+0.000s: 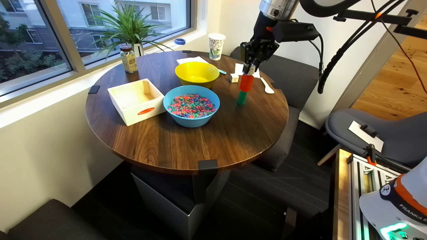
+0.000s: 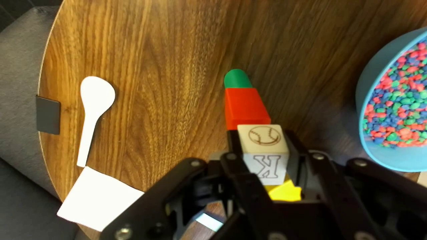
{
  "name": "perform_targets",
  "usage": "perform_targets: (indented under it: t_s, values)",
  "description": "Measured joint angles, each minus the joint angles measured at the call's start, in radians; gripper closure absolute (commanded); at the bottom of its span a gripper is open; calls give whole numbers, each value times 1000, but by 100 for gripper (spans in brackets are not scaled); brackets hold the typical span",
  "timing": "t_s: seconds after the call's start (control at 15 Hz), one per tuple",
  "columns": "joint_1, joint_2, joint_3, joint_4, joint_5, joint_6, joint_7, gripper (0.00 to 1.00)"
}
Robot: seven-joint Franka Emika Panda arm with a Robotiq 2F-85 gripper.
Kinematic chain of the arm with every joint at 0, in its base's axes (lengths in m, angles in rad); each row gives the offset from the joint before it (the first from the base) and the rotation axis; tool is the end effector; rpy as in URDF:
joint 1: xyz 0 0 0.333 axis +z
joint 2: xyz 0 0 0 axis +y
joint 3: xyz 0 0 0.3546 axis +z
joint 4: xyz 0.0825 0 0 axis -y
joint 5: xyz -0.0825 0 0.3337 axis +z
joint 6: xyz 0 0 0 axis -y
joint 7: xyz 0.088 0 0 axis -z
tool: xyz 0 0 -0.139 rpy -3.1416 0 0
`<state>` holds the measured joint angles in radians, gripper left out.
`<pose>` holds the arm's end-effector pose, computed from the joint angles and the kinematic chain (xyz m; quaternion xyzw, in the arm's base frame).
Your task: Pu the green block on the table, then the orange block on the green block and put the wooden block on the orange block
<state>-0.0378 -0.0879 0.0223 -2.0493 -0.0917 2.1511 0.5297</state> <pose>0.5036 -0.0137 0.5231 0.9635 -0.2471 0.1020 0.0161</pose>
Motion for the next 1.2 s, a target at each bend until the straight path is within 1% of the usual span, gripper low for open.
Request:
perform_targets:
  t_s: [0.73,1.2]
  values:
    - [1,6,4,0,-15,0,5,91]
    - [2,6,8,0,-44,0,32,91]
